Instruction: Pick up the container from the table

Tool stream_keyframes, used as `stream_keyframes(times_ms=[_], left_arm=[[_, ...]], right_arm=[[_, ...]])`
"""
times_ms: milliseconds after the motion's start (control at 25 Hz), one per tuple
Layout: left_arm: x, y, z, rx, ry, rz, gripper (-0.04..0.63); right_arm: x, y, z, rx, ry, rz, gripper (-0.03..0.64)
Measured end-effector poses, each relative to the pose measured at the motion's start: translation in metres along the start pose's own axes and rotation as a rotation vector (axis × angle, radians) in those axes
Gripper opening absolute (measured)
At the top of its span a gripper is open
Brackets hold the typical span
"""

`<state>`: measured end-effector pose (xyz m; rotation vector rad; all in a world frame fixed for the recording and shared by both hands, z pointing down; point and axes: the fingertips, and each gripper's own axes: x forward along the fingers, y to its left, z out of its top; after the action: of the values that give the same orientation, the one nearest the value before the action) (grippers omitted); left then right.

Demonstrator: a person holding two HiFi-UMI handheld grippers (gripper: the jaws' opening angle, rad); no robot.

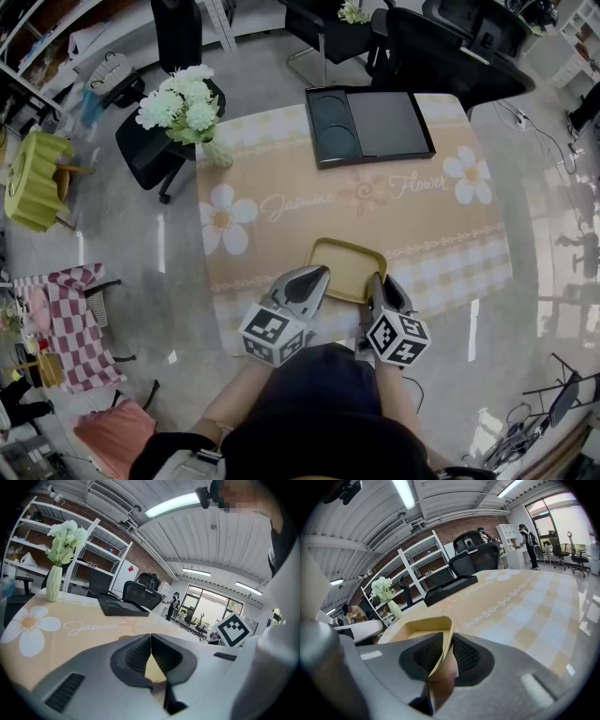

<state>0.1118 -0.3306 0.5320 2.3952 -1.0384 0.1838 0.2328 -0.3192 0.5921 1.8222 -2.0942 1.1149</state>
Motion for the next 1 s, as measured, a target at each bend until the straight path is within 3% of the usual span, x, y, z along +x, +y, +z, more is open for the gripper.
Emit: stream_keyframes(times_ms=[1000], left_arm=[[-0.01, -0.014, 0.005, 0.02, -0.027, -0.042, 0.011]], right_arm=[[-0.011, -0.004, 0.009, 0.005, -0.059, -0.057, 0.023]])
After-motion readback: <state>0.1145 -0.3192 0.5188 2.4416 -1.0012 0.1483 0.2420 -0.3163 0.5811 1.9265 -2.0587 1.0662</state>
